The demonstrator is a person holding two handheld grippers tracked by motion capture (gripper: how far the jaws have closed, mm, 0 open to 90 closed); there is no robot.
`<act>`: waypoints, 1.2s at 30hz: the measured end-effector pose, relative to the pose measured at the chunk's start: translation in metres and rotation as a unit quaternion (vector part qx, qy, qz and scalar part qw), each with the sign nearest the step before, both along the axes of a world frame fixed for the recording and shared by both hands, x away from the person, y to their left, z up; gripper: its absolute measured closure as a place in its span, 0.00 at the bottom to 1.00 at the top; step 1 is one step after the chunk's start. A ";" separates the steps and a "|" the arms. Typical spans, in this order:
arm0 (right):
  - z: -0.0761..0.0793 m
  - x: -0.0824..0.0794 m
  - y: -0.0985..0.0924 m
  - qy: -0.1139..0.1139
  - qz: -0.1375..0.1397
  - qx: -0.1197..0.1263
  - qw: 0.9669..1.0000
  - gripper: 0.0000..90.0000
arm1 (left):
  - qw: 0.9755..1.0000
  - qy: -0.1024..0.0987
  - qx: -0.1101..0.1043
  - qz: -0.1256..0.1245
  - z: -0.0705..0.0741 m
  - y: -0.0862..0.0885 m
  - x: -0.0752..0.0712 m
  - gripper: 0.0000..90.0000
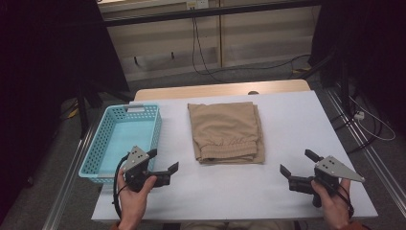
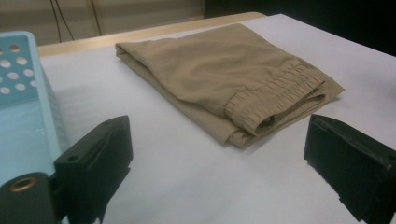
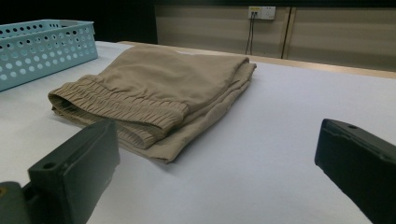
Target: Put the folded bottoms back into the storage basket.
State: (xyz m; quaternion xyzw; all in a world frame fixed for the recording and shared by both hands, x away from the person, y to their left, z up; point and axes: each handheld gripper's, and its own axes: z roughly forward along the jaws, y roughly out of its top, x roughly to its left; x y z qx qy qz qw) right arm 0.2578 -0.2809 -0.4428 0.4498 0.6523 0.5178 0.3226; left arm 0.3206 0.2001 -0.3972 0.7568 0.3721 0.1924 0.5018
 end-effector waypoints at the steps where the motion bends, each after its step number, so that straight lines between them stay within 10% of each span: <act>1: 0.000 0.000 0.000 0.001 0.000 0.001 1.000 0.00 | 1.000 0.013 -0.011 0.004 0.001 -0.004 0.003 0.10; 15: 0.000 -0.001 0.001 -0.001 0.005 0.000 1.000 0.00 | 1.000 0.023 -0.005 -0.014 0.004 -0.039 0.026 0.06; 24: 0.000 0.000 0.001 0.003 0.008 0.002 1.000 0.00 | 0.998 0.017 0.043 -0.049 0.008 -0.058 0.045 0.09; 36: 0.000 0.000 0.001 0.003 0.011 0.000 1.000 0.00 | 0.998 0.048 0.009 -0.030 0.009 -0.061 0.073 0.09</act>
